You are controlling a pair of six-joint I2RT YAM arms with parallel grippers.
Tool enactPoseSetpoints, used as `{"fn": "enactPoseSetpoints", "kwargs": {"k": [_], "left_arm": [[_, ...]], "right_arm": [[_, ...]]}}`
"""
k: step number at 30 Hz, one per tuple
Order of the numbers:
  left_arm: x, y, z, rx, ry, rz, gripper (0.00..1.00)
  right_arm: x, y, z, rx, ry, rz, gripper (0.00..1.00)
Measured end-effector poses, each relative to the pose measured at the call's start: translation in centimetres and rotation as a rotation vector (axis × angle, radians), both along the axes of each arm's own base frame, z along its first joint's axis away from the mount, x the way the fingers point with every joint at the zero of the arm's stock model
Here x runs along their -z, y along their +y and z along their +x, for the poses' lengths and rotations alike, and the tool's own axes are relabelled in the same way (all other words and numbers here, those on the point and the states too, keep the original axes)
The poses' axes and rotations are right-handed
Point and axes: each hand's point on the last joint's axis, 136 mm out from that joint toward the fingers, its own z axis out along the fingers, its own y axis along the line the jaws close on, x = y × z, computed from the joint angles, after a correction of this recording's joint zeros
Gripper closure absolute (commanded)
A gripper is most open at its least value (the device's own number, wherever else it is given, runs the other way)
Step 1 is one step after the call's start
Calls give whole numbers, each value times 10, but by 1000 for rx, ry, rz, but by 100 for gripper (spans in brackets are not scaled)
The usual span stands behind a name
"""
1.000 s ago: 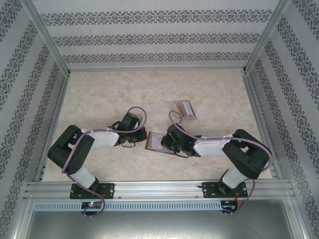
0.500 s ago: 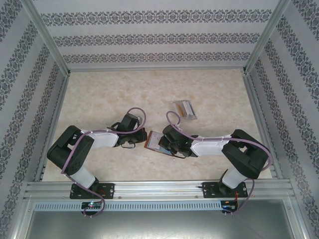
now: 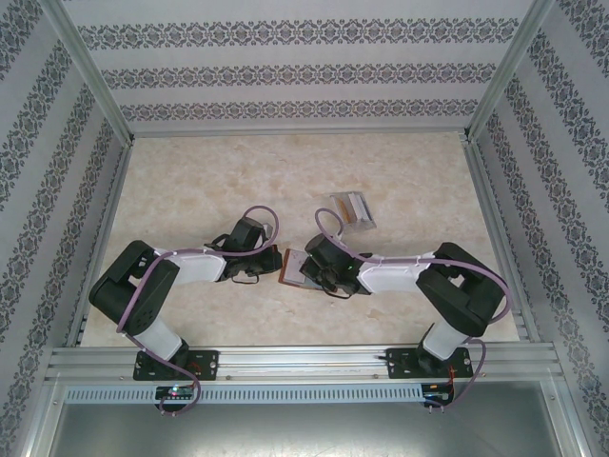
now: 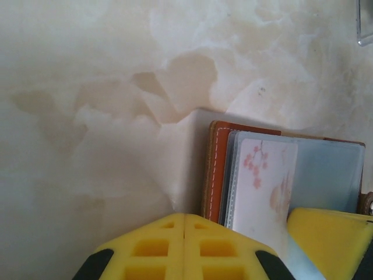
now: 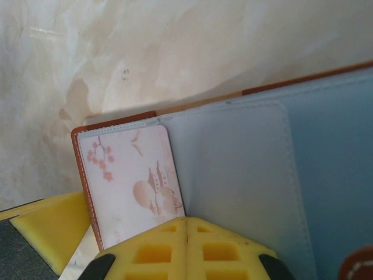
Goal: Put the credit cards into the card holder
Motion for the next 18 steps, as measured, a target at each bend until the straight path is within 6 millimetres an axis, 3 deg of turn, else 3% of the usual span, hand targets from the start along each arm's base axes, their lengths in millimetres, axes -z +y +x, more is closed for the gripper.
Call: {"fn": "enactPoseSetpoints", "kwargs": {"k": [3,6,12,18], "left_arm": [[1,0,0,-5,-1,5,98],[1,0,0,-7,-3,11,96],[3,-2,-6,4,7,26,95],[3,-2,-6,1,9,25,94]], "right_arm": [[0,0,0,-12,-2,-9,90],[-1,-1,-1,-46,-14,-30,76],[-21,-4,-8,-156,-71,-109,60],[-36,-28,-19,-163,-105,-195,56]]}}
